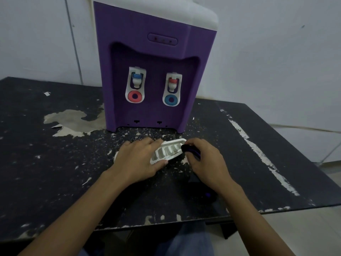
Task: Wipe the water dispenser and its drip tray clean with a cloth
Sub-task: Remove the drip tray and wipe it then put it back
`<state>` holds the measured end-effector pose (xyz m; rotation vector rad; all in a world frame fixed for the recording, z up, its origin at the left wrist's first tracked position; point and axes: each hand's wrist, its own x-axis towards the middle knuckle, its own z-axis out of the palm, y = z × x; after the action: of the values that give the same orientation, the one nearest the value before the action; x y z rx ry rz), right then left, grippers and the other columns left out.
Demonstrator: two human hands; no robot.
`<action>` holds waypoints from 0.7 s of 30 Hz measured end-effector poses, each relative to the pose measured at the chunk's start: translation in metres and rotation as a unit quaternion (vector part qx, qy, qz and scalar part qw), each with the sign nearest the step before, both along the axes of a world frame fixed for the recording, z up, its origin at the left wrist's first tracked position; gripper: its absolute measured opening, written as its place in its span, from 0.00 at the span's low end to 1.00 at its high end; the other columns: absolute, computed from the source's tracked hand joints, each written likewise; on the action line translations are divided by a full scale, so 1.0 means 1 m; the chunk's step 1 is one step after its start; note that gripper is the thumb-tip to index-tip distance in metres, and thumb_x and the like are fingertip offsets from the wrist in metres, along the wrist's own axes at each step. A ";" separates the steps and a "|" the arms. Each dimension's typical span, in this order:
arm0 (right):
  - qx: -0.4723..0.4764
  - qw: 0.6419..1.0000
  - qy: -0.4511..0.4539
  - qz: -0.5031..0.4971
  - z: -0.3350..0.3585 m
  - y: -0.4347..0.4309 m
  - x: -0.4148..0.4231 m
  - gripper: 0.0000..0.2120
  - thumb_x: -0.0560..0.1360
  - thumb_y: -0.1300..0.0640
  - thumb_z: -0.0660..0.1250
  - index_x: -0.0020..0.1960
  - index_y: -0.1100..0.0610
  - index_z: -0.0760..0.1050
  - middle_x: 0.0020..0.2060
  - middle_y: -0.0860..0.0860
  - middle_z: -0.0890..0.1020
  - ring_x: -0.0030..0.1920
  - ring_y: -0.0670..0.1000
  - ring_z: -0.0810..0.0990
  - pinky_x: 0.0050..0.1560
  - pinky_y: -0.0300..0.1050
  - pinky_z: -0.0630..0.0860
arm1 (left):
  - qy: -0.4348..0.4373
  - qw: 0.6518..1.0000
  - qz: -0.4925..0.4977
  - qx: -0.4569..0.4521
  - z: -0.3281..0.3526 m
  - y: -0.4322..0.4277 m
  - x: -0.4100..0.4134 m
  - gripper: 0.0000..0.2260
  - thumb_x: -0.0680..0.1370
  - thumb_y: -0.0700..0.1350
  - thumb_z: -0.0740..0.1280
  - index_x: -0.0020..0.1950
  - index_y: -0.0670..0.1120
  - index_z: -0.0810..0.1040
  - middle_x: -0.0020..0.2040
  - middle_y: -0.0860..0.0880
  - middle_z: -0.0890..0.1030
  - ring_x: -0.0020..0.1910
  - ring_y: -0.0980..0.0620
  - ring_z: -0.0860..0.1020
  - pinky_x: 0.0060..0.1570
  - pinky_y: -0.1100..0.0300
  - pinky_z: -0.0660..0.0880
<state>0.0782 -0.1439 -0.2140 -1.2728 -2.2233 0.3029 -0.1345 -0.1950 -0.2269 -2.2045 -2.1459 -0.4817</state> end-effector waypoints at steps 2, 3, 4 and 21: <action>0.047 0.999 -0.002 -0.004 -0.004 0.002 0.000 0.09 0.78 0.55 0.68 0.57 0.46 0.80 0.49 0.42 0.78 0.44 0.46 0.78 0.47 0.52 0.78 | 0.002 1.000 -0.002 0.002 0.000 0.000 0.000 0.32 0.78 0.68 0.60 0.79 0.56 0.61 0.70 0.55 0.73 0.66 0.50 0.75 0.63 0.49 0.70; 0.067 0.998 -0.004 -0.008 -0.006 0.004 0.000 0.09 0.78 0.55 0.68 0.56 0.47 0.81 0.49 0.41 0.77 0.42 0.46 0.78 0.46 0.51 0.77 | 0.005 1.000 -0.003 0.002 0.000 0.000 0.000 0.32 0.78 0.68 0.60 0.79 0.56 0.61 0.70 0.55 0.73 0.66 0.51 0.75 0.63 0.49 0.70; 0.082 0.997 -0.010 -0.009 -0.007 0.005 -0.001 0.09 0.78 0.56 0.69 0.56 0.47 0.82 0.49 0.42 0.76 0.41 0.47 0.78 0.45 0.51 0.77 | 0.008 1.000 -0.004 0.001 0.000 0.001 0.000 0.32 0.78 0.68 0.60 0.79 0.56 0.61 0.70 0.55 0.73 0.66 0.51 0.75 0.63 0.49 0.70; 0.281 0.958 -0.053 -0.003 -0.021 0.024 -0.001 0.05 0.75 0.59 0.70 0.51 0.53 0.82 0.50 0.46 0.83 0.39 0.49 0.81 0.39 0.47 0.67 | 0.030 0.999 -0.028 0.002 -0.006 0.005 -0.005 0.33 0.78 0.69 0.58 0.79 0.55 0.62 0.71 0.56 0.73 0.65 0.51 0.76 0.62 0.50 0.69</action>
<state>0.0768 -0.1198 -0.2348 -0.9957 -2.1664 -0.3886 -0.1397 -0.1901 -0.2332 -2.2524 -2.0559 -0.4153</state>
